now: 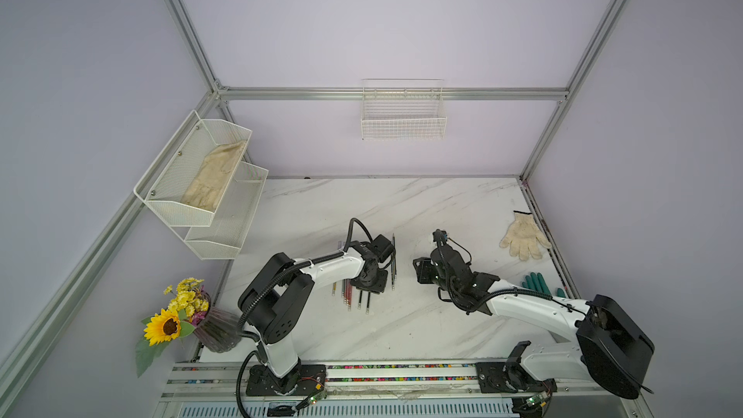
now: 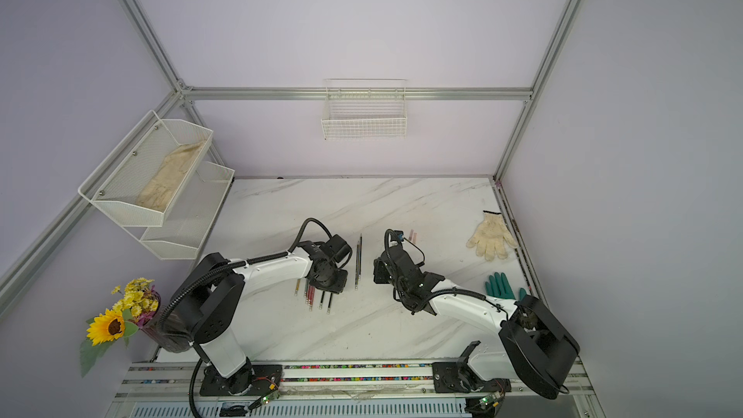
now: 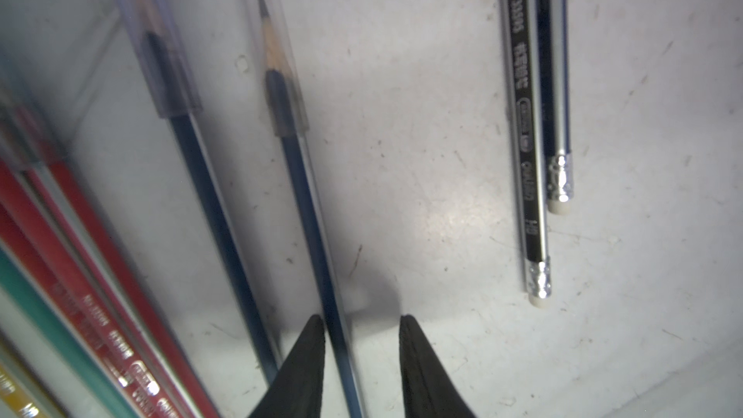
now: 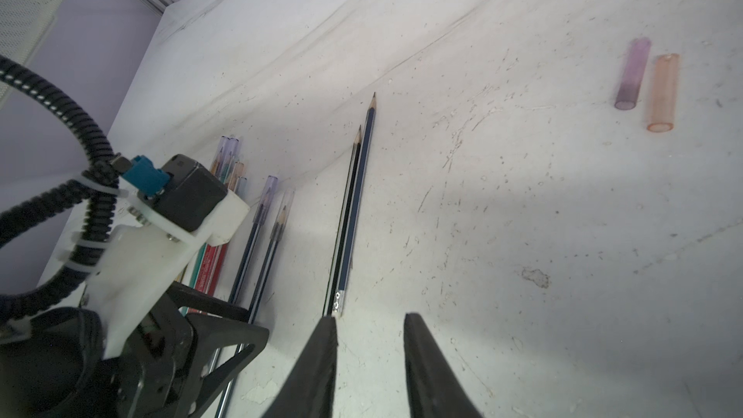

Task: Remove the protective cover of the pencils
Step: Pick up the pencil from the center of the board.

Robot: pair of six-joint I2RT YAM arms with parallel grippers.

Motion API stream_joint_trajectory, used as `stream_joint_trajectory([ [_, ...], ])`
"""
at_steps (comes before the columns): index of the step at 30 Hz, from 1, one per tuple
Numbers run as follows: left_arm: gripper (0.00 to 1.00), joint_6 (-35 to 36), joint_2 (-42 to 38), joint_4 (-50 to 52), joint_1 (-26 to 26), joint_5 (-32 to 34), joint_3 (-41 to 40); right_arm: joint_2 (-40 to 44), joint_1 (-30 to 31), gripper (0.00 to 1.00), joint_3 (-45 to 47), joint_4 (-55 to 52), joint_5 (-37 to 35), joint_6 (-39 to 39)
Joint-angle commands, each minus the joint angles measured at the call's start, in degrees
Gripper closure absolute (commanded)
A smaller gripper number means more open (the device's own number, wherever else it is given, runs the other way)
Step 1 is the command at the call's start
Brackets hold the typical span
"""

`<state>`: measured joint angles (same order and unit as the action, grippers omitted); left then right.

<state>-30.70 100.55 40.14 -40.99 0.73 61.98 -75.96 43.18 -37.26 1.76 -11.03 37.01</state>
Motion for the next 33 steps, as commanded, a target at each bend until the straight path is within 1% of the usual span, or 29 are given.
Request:
stream_joint_trajectory([
  [1, 0.68, -0.3, -0.5, -1.1, 0.7, -3.4, -1.8, 0.9, -0.1, 0.68, 0.6, 1.1, -0.7, 0.7],
  [3, 0.67, 0.0, 0.0, -0.6, 1.0, -4.0, -1.7, 0.7, -0.1, 0.68, 0.7, 1.2, -0.7, 0.7],
  [8, 0.68, 0.3, 0.9, -0.2, 1.5, -2.9, -2.3, 0.8, -0.1, 0.68, 0.8, 1.2, -0.8, 0.7],
  [9, 0.71, 0.5, 1.2, -0.2, 1.5, -2.7, -2.4, 0.7, -0.1, 0.68, 0.8, 1.2, -0.8, 0.7],
  [11, 0.81, 0.8, 2.0, 0.1, 1.5, -2.4, -2.4, 0.6, -0.1, 0.68, 0.6, 1.2, -0.8, 0.8],
  [12, 0.84, 0.9, 2.3, 0.2, 1.5, -2.2, -2.4, 0.6, 0.0, 0.68, 0.7, 1.2, -0.8, 0.8],
  [17, 0.84, 1.0, 3.4, 0.5, 1.5, -2.0, -2.2, 0.2, -0.1, 0.68, 0.4, 1.2, -0.6, 0.7],
  [21, 0.85, 1.2, 2.8, 0.9, 1.5, -1.3, -1.5, 0.0, -0.1, 0.68, 0.3, 1.2, -0.6, 0.7],
  [24, 0.88, 1.6, 1.3, 1.6, 1.4, -0.8, -0.5, 0.0, -0.1, 0.68, 0.4, 1.4, -0.5, 0.8],
  [26, 0.95, 1.9, 0.3, 2.5, 1.4, -0.8, 0.7, -0.1, -0.1, 0.68, 0.3, 1.4, -0.4, 0.7],
  [28, 0.99, 2.3, -0.5, 3.3, 1.4, -0.8, 1.9, -0.1, -0.1, 0.68, 0.3, 1.4, -0.3, 0.7],
  [33, 1.0, 2.7, -2.7, 5.4, 1.4, -0.6, 4.4, -0.2, -0.1, 0.68, 0.2, 1.8, 0.4, 0.7],
])
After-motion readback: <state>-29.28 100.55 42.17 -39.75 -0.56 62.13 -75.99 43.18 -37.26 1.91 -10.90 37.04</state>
